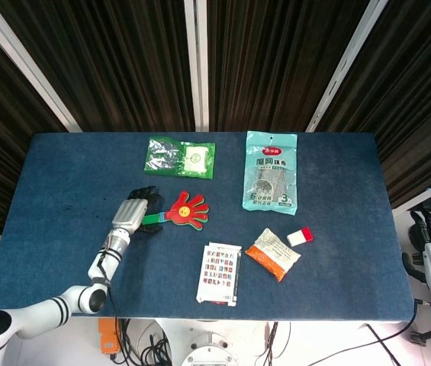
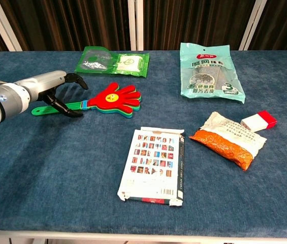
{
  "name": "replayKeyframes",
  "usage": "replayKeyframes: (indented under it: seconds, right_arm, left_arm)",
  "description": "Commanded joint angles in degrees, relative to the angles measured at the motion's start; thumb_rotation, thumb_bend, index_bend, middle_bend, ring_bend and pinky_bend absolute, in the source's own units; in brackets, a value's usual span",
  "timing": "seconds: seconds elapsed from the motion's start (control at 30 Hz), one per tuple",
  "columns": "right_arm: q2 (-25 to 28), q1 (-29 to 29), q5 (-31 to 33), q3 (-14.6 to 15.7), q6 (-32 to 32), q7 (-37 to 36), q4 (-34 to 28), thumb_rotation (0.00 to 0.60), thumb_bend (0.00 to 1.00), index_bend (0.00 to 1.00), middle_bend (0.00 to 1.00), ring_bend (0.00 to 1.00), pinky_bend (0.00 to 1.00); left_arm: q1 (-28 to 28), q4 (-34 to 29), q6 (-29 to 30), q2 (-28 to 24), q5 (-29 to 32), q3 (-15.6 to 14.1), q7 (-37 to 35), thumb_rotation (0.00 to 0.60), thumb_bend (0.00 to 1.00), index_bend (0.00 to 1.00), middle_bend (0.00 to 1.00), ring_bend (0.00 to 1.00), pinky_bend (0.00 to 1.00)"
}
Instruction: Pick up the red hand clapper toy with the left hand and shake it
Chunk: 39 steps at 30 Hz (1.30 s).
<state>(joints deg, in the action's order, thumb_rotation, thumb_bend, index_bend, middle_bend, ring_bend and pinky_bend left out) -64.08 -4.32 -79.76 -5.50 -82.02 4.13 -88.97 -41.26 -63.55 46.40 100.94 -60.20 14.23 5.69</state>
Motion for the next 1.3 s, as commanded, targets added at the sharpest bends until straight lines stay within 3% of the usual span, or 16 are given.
replayKeyframes:
  seconds: [0.03, 0.57, 0.93, 1.3]
  right_arm:
    - [-0.05, -0.04, 0.00, 0.03, 0.08, 0.04, 0.08, 0.600, 0.31, 0.00, 0.00, 0.00, 0.00]
    - [-0.20, -0.15, 0.92, -0.03, 0.99, -0.53, 0.99, 0.600, 0.31, 0.00, 0.00, 0.00, 0.00]
    - [-0.32, -0.25, 1.36, -0.09, 1.30, -0.19, 0.84, 0.600, 0.31, 0.00, 0.00, 0.00, 0.00]
    - [-0.39, -0.10, 1.79, -0.07, 1.55, -0.78, 1.39, 0.600, 0.31, 0.00, 0.00, 0.00, 0.00]
  left_arm:
    - [-0.57, 0.52, -0.31, 0.33, -0.10, 0.28, -0.36, 0.582, 0.20, 0.26, 0.04, 0.00, 0.00]
    - [-1.73, 4.91, -0.89, 1.34, 0.64, 1.23, -2.11, 0.600, 0.23, 0.33, 0.05, 0.00, 0.00]
    - [-1.67, 3.33, -1.51, 0.43, -5.41, -1.09, -8.14, 0.600, 0.24, 0.35, 0.05, 0.00, 0.00]
    - [-2.36, 5.49, -2.17, 1.61, -6.29, -0.66, -11.85, 0.600, 0.30, 0.40, 0.06, 0.00, 0.00]
